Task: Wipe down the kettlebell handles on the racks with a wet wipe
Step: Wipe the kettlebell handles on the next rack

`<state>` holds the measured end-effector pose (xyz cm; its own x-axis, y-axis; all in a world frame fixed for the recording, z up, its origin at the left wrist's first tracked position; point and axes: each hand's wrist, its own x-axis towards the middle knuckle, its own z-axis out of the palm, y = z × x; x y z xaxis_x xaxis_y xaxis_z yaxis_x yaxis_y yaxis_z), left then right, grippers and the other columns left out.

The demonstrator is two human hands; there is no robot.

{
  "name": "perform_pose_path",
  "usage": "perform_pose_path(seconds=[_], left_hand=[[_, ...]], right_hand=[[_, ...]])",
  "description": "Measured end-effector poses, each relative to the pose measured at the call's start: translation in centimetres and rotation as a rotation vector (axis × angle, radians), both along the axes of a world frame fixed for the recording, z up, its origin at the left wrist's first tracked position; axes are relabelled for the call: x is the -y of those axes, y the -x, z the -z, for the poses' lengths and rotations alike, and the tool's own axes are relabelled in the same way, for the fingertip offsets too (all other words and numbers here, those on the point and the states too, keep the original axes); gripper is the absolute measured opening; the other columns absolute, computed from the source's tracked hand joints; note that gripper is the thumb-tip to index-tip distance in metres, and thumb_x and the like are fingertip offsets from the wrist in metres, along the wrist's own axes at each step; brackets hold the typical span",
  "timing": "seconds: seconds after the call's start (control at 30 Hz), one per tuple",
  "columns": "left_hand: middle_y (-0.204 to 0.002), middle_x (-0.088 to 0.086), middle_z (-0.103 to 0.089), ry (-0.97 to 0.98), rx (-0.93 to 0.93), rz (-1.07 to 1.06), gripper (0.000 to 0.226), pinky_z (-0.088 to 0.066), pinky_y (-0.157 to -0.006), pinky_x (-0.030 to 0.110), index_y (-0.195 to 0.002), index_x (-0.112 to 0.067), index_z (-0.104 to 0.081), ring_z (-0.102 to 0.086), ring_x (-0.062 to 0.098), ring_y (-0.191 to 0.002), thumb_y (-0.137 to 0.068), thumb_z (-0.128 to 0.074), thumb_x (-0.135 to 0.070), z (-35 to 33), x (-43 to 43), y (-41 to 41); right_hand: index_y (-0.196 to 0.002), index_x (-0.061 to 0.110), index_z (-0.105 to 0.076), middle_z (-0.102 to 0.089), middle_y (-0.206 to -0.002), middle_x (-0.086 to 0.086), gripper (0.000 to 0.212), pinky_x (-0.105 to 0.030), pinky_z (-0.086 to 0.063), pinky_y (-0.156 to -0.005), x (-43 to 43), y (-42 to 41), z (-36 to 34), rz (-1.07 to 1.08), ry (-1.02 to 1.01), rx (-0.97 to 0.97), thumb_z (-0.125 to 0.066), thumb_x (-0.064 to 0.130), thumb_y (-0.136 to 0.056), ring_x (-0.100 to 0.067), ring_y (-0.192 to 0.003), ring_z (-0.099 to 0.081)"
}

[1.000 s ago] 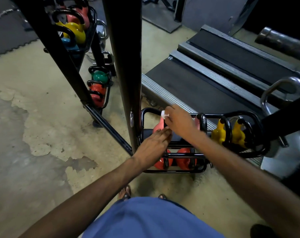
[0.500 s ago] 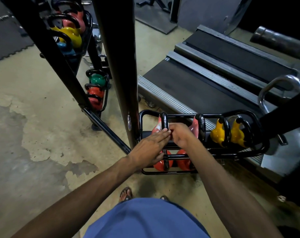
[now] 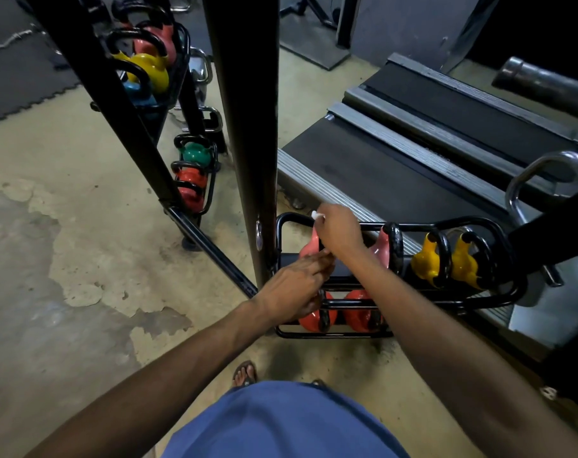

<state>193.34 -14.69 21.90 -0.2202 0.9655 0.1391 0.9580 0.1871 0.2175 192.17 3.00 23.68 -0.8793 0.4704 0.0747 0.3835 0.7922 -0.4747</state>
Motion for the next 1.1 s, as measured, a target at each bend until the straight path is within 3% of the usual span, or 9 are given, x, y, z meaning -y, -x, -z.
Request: perform_pose_path(seconds=[0.1, 0.2, 0.27, 0.37, 0.53, 0.67, 0.77, 0.9, 1.1], left_hand=[[-0.162, 0.013, -0.029, 0.028, 0.007, 0.008, 0.073, -0.019, -0.125, 0.037, -0.153, -0.005, -0.037, -0.019, 0.023, -0.153, -0.087, -0.066, -0.023, 0.0, -0.1, -0.1], [-0.163, 0.014, -0.027, 0.041, 0.028, 0.012, 0.078, -0.025, -0.122, 0.040, -0.153, -0.005, -0.034, -0.021, 0.025, -0.152, -0.084, -0.069, -0.016, -0.1, -0.3, -0.1], [-0.162, 0.015, -0.028, 0.035, 0.045, 0.018, 0.077, -0.026, -0.122, 0.041, -0.152, -0.004, -0.036, -0.022, 0.026, -0.152, -0.084, -0.068, -0.015, -0.1, -0.4, -0.2], [-0.162, 0.014, -0.029, 0.017, 0.026, 0.000, 0.075, -0.023, -0.123, 0.040, -0.152, -0.004, -0.036, -0.020, 0.025, -0.152, -0.086, -0.067, -0.020, -0.2, -0.4, -0.4], [-0.161, 0.014, -0.030, 0.002, 0.011, 0.001, 0.078, -0.022, -0.124, 0.038, -0.153, -0.003, -0.034, -0.017, 0.023, -0.153, -0.087, -0.069, -0.025, -0.2, -0.4, -0.4], [-0.163, 0.011, -0.027, -0.016, 0.058, -0.006, 0.076, -0.014, -0.125, 0.033, -0.154, -0.006, -0.034, -0.014, 0.020, -0.154, -0.088, -0.065, -0.029, -0.2, -0.1, -0.1], [-0.163, 0.006, -0.029, -0.025, 0.121, -0.015, 0.069, -0.018, -0.125, 0.032, -0.152, -0.010, -0.039, -0.015, 0.016, -0.153, -0.093, -0.059, -0.039, -0.3, 0.1, 0.4], [-0.165, 0.003, -0.022, 0.006, 0.164, 0.001, 0.073, -0.016, -0.125, 0.032, -0.157, -0.013, -0.030, -0.010, 0.013, -0.154, -0.096, -0.056, -0.044, -0.5, 0.4, 0.7], [-0.163, 0.007, -0.028, -0.012, 0.107, 0.010, 0.068, -0.019, -0.125, 0.040, -0.153, -0.011, -0.038, -0.018, 0.018, -0.153, -0.095, -0.056, -0.043, -0.5, -0.5, 0.1]], right_hand=[[-0.103, 0.010, -0.072, -0.072, -0.103, -0.013, 0.025, -0.035, -0.050, -0.069, -0.9, 1.9, -2.1, -0.303, -0.253, 0.320, -0.052, 0.020, -0.093, -0.034, -0.096, -0.067], [-0.098, 0.012, -0.074, -0.072, -0.098, -0.011, 0.023, -0.037, -0.055, -0.068, -0.6, 2.5, -4.0, -0.617, -0.479, 0.618, -0.054, 0.021, -0.091, -0.034, -0.091, -0.068], [-0.097, 0.013, -0.072, -0.071, -0.098, -0.010, 0.021, -0.037, -0.056, -0.067, -0.4, 2.6, -4.5, -0.673, -0.574, 0.628, -0.054, 0.023, -0.091, -0.033, -0.090, -0.069], [-0.101, 0.011, -0.071, -0.071, -0.106, -0.009, 0.022, -0.035, -0.049, -0.065, -1.0, 2.6, -4.2, -0.553, -0.616, 0.489, -0.052, 0.020, -0.094, -0.031, -0.095, -0.069], [-0.080, 0.007, -0.058, -0.064, -0.085, -0.017, 0.016, -0.036, -0.047, -0.063, -1.4, 1.8, -2.9, -0.056, -0.207, 0.330, -0.054, 0.019, -0.091, -0.037, -0.083, -0.067], [-0.084, 0.001, -0.058, -0.067, -0.073, -0.021, 0.019, -0.042, -0.061, -0.056, -1.7, 0.4, -2.0, 0.299, 0.562, 0.224, -0.048, 0.016, -0.090, -0.035, -0.058, -0.070], [-0.081, 0.007, -0.059, -0.060, -0.058, -0.011, 0.019, -0.028, -0.051, -0.045, -0.5, -2.2, -1.9, 0.419, 0.980, 0.134, -0.046, 0.009, -0.095, -0.020, -0.041, -0.058], [-0.083, 0.009, -0.066, -0.066, -0.067, -0.007, 0.023, -0.036, -0.060, -0.061, -0.2, -6.0, -0.6, 0.327, 1.133, 0.143, -0.049, 0.012, -0.099, -0.018, -0.058, -0.067], [-0.095, -0.009, -0.067, -0.061, -0.083, -0.015, 0.025, -0.041, -0.051, -0.072, -1.1, -9.5, 0.2, 0.290, 0.974, 0.041, -0.051, 0.011, -0.097, -0.026, -0.080, -0.061]])
